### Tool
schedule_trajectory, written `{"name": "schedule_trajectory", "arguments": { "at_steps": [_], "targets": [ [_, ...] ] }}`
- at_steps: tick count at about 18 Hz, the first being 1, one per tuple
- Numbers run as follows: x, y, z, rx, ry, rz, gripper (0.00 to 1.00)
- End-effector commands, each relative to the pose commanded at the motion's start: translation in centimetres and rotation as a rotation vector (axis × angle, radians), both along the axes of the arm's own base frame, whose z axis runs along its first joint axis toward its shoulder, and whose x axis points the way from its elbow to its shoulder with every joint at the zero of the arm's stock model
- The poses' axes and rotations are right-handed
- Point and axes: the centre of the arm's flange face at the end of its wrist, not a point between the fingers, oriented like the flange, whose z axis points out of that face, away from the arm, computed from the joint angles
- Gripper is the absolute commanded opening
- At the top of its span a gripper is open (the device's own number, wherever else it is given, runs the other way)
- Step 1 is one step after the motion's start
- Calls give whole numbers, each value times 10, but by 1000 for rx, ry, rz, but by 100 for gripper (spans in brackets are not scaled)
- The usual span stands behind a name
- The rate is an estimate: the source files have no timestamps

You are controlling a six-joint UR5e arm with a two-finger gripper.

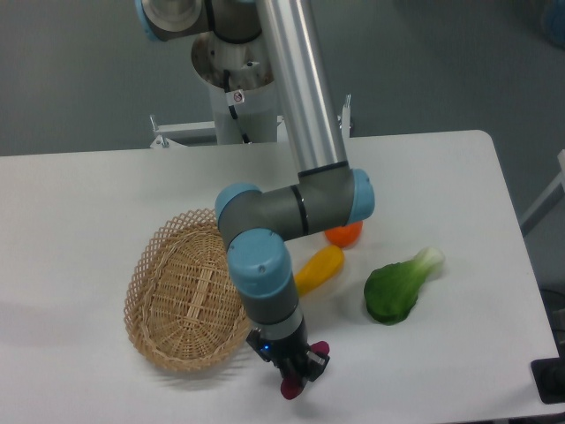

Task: Place the sweet potato on the table
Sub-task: 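Lower the sweet potato onto the table beside the basket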

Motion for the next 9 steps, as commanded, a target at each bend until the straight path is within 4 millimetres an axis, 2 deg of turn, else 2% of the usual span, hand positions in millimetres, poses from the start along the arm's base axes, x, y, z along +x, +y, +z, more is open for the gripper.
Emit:
{"name": "schedule_trajectory", "arguments": {
  "at_steps": [6, 8, 9],
  "targets": [
    [5, -3, -9, -16, -10, -9, 31],
    [5, -5, -10, -18, -11, -10, 35],
    [5, -5, -9, -18, -11, -10, 41]
  ]
}}
